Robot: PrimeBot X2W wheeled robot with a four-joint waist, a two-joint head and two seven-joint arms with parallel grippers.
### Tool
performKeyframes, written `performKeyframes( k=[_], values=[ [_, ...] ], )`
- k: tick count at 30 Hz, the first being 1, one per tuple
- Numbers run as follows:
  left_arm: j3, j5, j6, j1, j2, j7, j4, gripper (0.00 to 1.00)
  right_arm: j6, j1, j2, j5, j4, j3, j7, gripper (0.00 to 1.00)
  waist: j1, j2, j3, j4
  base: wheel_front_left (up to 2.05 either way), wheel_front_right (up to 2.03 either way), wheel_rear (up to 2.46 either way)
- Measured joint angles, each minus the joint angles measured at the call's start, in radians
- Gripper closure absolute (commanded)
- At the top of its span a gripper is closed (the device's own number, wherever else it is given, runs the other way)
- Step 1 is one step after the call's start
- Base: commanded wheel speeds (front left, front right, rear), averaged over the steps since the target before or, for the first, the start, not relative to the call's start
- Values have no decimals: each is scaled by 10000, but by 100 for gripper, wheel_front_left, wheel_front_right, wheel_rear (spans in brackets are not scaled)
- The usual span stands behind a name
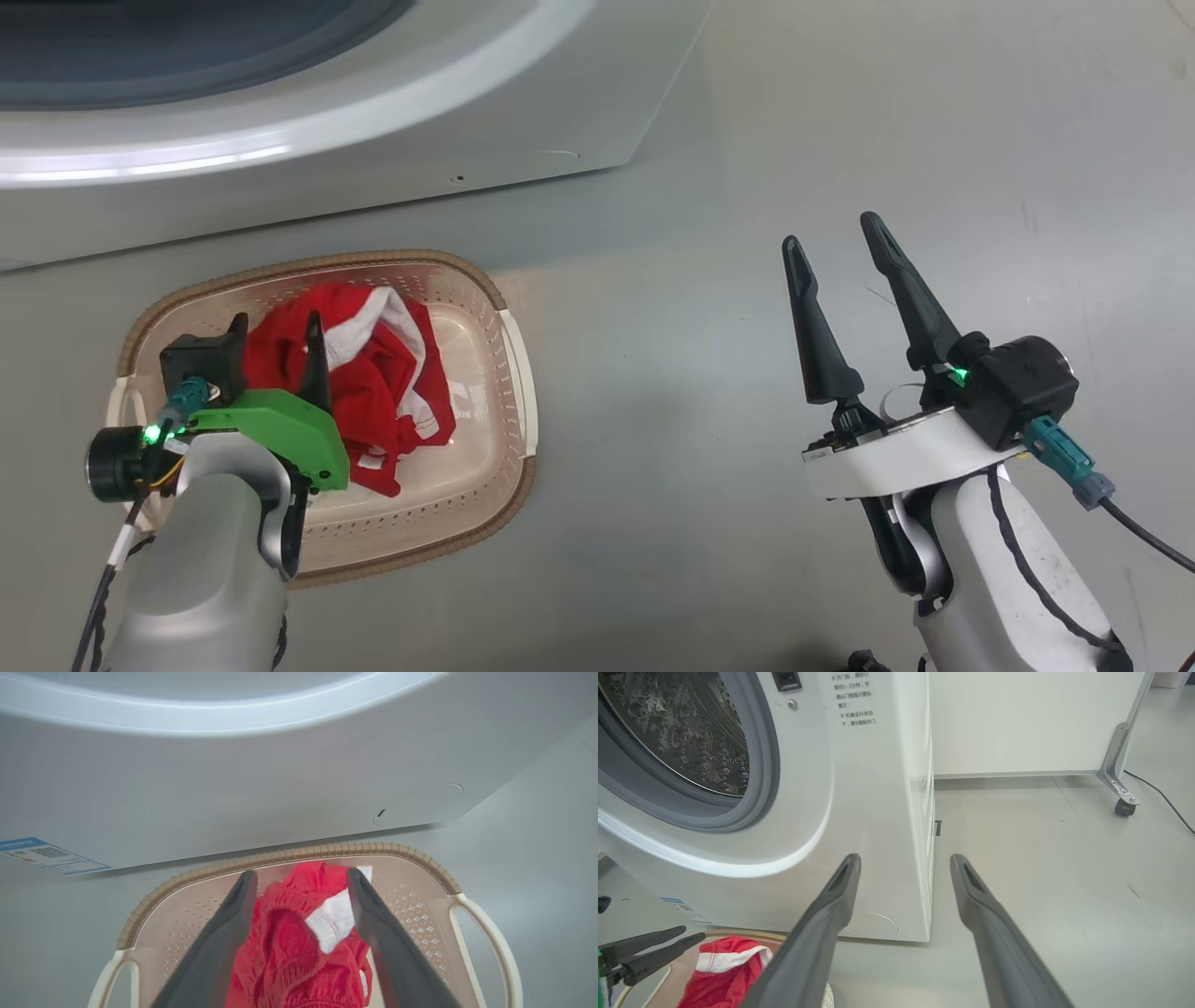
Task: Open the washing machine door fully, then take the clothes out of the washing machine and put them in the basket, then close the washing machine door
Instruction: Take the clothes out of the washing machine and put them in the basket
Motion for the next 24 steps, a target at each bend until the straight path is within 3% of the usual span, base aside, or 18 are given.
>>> performKeyframes(
  k=[14,24],
  values=[
    [67,2,-163,449,-234,-397,-1154,0,27,437,-165,-422,560,-610,0,0,-1,0,-1409,781,0,0,0],
    [594,598,27,1344,-242,-395,-4309,0,31,1128,-151,-531,742,-805,0,0,-1,0,-2905,1328,0,0,0]
  ],
)
